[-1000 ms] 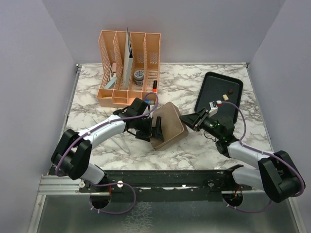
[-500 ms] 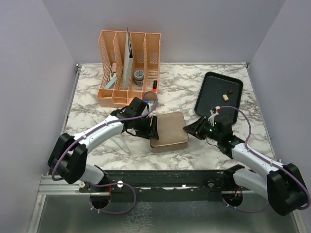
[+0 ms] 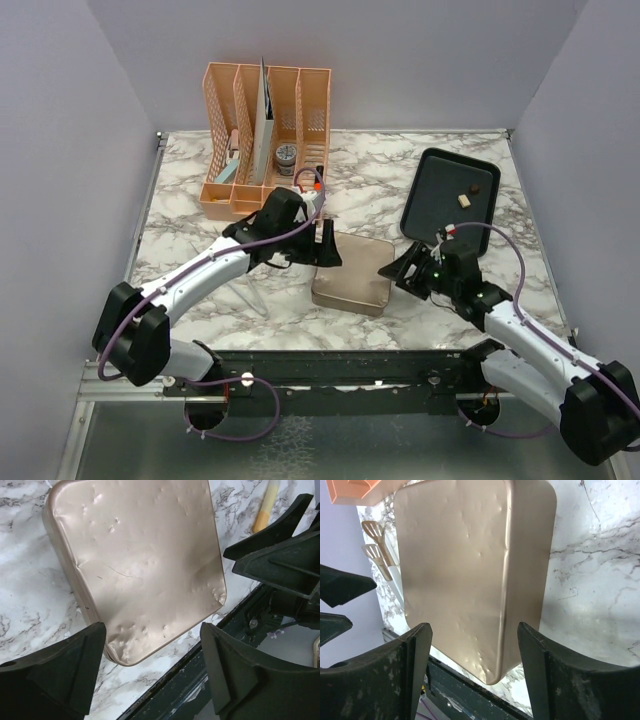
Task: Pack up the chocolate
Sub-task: Close the box lid on the packing box.
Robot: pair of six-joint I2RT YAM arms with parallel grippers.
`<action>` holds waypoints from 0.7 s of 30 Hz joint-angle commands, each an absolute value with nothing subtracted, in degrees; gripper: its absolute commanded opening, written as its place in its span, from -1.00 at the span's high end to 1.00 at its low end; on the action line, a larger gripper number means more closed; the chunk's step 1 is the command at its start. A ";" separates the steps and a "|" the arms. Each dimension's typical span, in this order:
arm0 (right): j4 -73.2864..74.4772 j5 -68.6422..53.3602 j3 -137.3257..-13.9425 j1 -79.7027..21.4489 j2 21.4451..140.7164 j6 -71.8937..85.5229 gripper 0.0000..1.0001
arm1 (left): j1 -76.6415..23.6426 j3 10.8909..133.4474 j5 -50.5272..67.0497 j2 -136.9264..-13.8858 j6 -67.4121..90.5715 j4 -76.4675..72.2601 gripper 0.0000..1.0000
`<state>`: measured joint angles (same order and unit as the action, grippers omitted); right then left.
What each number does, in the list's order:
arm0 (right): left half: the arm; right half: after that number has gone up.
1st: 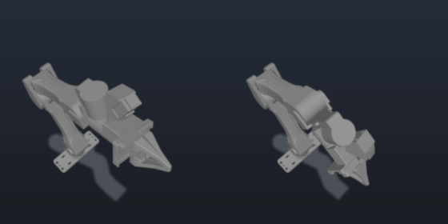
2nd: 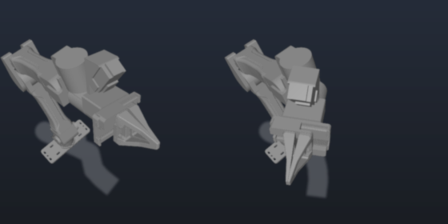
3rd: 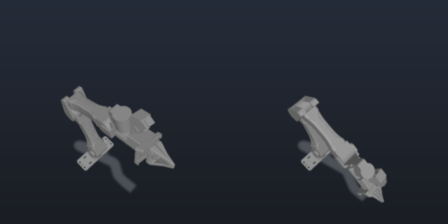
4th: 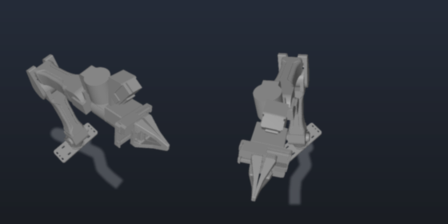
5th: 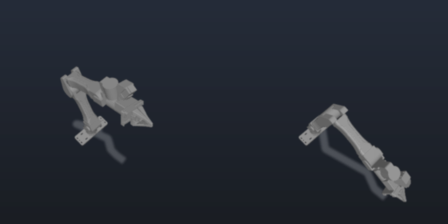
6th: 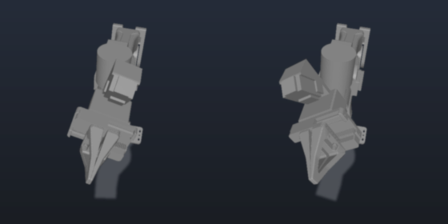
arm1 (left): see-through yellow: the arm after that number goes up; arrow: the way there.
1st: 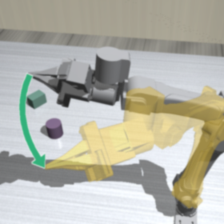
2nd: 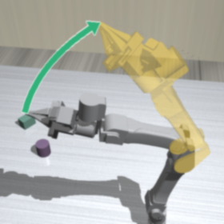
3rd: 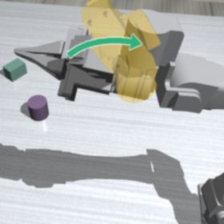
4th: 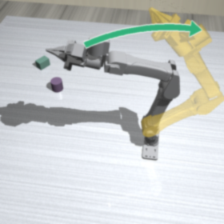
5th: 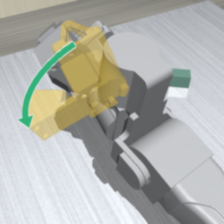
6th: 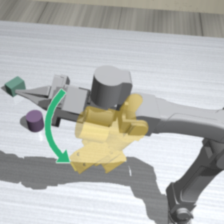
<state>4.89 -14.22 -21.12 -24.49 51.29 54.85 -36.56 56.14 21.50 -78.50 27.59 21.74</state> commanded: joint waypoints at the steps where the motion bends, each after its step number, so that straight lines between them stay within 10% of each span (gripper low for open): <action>1: 9.74 -11.57 -23.86 -24.87 50.98 51.69 -0.51 | -34.71 57.61 21.31 -79.49 25.72 21.95 -0.73; 11: 10.22 -12.00 -26.63 -24.87 52.16 50.54 -0.64 | -30.29 57.97 2.50 -71.02 21.88 23.39 -0.98; 21: 5.99 -7.03 -25.27 -24.87 50.44 48.41 -0.60 | -25.14 54.68 20.89 -72.98 21.82 17.51 -0.76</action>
<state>8.29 -10.55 -25.26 -24.60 51.72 50.87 -25.06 56.36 12.29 -70.54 22.41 20.73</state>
